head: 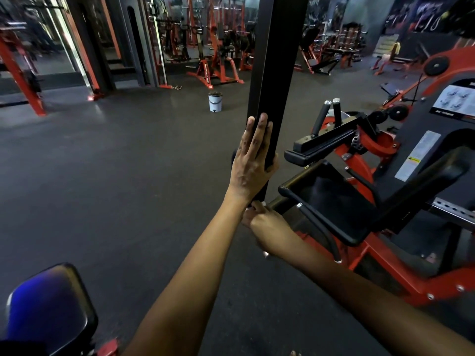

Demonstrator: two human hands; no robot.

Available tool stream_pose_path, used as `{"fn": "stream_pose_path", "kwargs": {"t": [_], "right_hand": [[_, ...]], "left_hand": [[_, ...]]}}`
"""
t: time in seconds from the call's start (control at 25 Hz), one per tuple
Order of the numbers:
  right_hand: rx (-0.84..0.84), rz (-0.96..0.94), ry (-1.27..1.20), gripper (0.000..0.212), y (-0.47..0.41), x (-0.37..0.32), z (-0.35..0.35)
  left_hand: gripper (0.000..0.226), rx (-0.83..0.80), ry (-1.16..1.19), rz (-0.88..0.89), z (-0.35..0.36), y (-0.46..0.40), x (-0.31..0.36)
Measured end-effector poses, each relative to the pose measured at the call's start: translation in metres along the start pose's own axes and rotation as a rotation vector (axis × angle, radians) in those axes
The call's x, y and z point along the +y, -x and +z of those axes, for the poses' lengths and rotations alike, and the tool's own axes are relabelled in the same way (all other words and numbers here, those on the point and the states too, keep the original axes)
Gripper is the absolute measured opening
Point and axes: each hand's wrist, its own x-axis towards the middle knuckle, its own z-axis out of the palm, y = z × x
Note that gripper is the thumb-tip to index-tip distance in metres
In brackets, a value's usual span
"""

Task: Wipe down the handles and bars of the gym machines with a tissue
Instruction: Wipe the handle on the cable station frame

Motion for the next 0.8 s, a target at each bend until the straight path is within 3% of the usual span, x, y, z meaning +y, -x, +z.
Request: {"fn": "stream_pose_path", "kwargs": {"t": [0.12,0.24,0.32,0.44,0.52,0.6,0.68,0.8], "right_hand": [[0.187,-0.204,-0.112,0.052,0.051,0.012,0.017],[0.236,-0.205,-0.231,0.061,0.054,0.021,0.034],[0.243,-0.037,-0.559,0.051,0.025,0.017,0.036],[0.322,0.379,-0.997,0.031,0.021,0.000,0.033],[0.225,0.569,-1.376,0.037,0.029,-0.006,0.047],[0.100,0.629,-1.602,0.041,0.027,0.003,0.052],[0.115,0.688,-1.752,0.051,0.015,0.016,0.054],[-0.015,0.655,-1.942,0.024,0.039,0.011,0.052]], "left_hand": [[0.086,0.000,0.014,-0.004,-0.001,0.000,-0.002],[0.082,0.021,0.029,-0.018,0.001,0.000,0.001],[0.089,0.028,0.032,-0.018,0.001,-0.001,0.000],[0.095,0.030,0.020,-0.010,0.001,-0.001,0.001],[0.094,0.027,0.037,-0.034,0.002,0.000,0.002],[0.091,0.043,0.032,-0.035,0.004,0.002,0.003],[0.090,0.050,0.019,-0.021,0.005,0.002,0.002],[0.091,0.051,0.012,-0.017,0.005,0.002,-0.001]]}}
